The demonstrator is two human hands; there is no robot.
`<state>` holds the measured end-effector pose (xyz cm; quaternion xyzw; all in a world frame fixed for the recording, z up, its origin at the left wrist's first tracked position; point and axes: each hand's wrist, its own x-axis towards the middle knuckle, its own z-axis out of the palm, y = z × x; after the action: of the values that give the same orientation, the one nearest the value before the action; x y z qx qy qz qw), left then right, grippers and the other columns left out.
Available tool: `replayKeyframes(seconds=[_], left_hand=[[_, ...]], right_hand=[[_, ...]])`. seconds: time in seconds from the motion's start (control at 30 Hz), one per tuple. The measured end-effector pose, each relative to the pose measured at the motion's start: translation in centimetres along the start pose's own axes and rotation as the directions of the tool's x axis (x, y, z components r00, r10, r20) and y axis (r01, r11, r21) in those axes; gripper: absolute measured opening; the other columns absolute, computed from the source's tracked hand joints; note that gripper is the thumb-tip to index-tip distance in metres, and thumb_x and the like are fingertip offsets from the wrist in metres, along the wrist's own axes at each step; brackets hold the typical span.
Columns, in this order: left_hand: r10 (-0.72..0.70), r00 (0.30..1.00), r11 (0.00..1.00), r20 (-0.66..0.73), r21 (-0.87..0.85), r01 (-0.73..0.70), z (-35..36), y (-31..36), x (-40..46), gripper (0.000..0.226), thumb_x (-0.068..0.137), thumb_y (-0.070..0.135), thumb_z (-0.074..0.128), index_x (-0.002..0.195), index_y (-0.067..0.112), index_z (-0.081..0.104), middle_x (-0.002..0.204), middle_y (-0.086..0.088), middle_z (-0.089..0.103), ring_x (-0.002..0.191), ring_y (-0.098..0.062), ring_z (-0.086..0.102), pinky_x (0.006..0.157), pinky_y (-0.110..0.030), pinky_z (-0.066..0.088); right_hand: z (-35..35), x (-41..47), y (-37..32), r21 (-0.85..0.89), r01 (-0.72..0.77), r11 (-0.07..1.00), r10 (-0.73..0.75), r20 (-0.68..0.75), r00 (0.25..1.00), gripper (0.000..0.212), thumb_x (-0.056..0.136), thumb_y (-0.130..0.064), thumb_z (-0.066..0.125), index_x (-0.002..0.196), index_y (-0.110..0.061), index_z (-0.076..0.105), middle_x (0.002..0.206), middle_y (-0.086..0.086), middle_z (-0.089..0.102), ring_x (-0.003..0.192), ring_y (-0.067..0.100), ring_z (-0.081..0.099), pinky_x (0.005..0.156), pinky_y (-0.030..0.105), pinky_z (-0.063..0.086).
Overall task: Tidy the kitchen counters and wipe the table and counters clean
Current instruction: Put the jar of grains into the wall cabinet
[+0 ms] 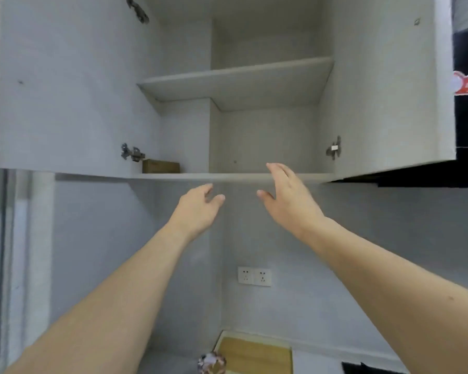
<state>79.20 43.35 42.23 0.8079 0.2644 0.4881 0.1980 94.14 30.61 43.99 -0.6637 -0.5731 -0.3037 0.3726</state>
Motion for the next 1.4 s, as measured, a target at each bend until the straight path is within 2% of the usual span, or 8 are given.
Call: replayKeyframes(seconds=[0.37, 0.47, 0.6, 0.77, 0.9, 1.03, 1.2, 1.4], left_hand=[[-0.315, 0.944, 0.946, 0.102, 0.120, 0.302, 4.3, -18.1, -4.0, 0.063, 0.094, 0.033, 0.059, 0.147, 0.008, 0.035, 0.149, -0.009, 0.042, 0.134, -0.024, 0.042, 0.110, -0.034, 0.035], [-0.384, 0.913, 0.921, 0.139, 0.122, 0.369, 6.5, -22.7, -5.3, 0.068, 0.092, 0.033, 0.061, 0.149, 0.011, 0.031, 0.151, -0.009, 0.039, 0.135, -0.024, 0.041, 0.109, -0.034, 0.035], [-0.518, 0.828, 0.854, 0.213, 0.079, 0.514, 10.4, -30.0, -7.7, 0.081, 0.086, 0.035, 0.070, 0.151, 0.019, 0.025, 0.153, -0.003, 0.035, 0.136, -0.020, 0.039, 0.110, -0.036, 0.035], [-0.630, 0.721, 0.776, 0.287, 0.189, 0.602, 16.0, -38.2, -11.1, 0.095, 0.079, 0.044, 0.074, 0.153, 0.018, 0.020, 0.155, -0.004, 0.032, 0.137, -0.022, 0.038, 0.110, -0.038, 0.036], [-0.665, 0.651, 0.743, 0.367, 0.233, 0.628, 21.5, -42.2, -13.0, 0.101, 0.077, 0.047, 0.075, 0.153, 0.017, 0.016, 0.155, -0.005, 0.029, 0.139, -0.022, 0.034, 0.111, -0.039, 0.034], [-0.677, 0.567, 0.707, 0.470, 0.200, 0.679, 26.7, -46.3, -15.1, 0.109, 0.070, 0.050, 0.077, 0.153, 0.021, 0.014, 0.157, -0.002, 0.027, 0.140, -0.021, 0.034, 0.112, -0.042, 0.033], [-0.668, 0.520, 0.679, 0.532, 0.152, 0.718, 30.6, -50.3, -16.8, 0.091, 0.069, 0.050, 0.076, 0.146, 0.034, 0.031, 0.145, 0.010, 0.044, 0.130, -0.019, 0.045, 0.106, -0.041, 0.040], [-0.623, 0.495, 0.631, 0.605, 0.015, 0.776, 32.6, -52.7, -16.7, 0.083, 0.057, 0.048, 0.079, 0.132, 0.038, 0.044, 0.124, 0.018, 0.060, 0.119, -0.009, 0.053, 0.102, -0.031, 0.042]], right_hand=[[18.6, -7.0, 2.9, 0.083, -0.227, 0.970, 0.157, 0.498, 0.853, 0.068, 0.094, -0.028, 0.058, 0.149, -0.007, 0.024, 0.154, 0.011, 0.027, 0.142, 0.023, 0.026, 0.113, 0.029, 0.020], [22.6, -8.7, 4.0, 0.112, -0.283, 0.952, 0.152, 0.632, 0.760, 0.067, 0.093, -0.026, 0.059, 0.147, -0.008, 0.025, 0.152, 0.011, 0.030, 0.139, 0.024, 0.030, 0.109, 0.027, 0.024], [29.8, -11.9, 6.6, 0.091, -0.415, 0.905, 0.187, 0.791, 0.582, 0.082, 0.090, -0.027, 0.064, 0.152, -0.013, 0.011, 0.151, 0.009, 0.032, 0.136, 0.025, 0.036, 0.106, 0.028, 0.029], [38.9, -16.8, 10.3, 0.033, -0.535, 0.844, 0.231, 0.879, 0.417, 0.097, 0.087, -0.030, 0.068, 0.153, -0.017, -0.002, 0.157, 0.009, 0.022, 0.141, 0.024, 0.029, 0.108, 0.031, 0.029], [44.5, -20.5, 13.9, 0.009, -0.658, 0.753, 0.266, 0.910, 0.318, 0.099, 0.087, -0.024, 0.070, 0.153, -0.018, -0.004, 0.158, 0.009, 0.020, 0.143, 0.025, 0.025, 0.110, 0.034, 0.028], [50.0, -23.9, 17.1, -0.049, -0.691, 0.722, 0.269, 0.939, 0.215, 0.101, 0.084, -0.033, 0.071, 0.154, -0.018, 0.000, 0.159, 0.006, 0.018, 0.144, 0.025, 0.024, 0.112, 0.036, 0.029], [55.4, -27.1, 19.3, -0.012, -0.704, 0.710, 0.188, 0.967, 0.173, 0.093, 0.084, -0.031, 0.072, 0.153, -0.019, 0.010, 0.157, 0.002, 0.024, 0.143, 0.022, 0.026, 0.111, 0.035, 0.030], [59.0, -27.8, 21.3, 0.131, -0.741, 0.659, 0.096, 0.962, 0.256, 0.071, 0.081, -0.025, 0.075, 0.142, -0.026, 0.037, 0.145, -0.008, 0.044, 0.135, 0.015, 0.037, 0.106, 0.031, 0.030]])
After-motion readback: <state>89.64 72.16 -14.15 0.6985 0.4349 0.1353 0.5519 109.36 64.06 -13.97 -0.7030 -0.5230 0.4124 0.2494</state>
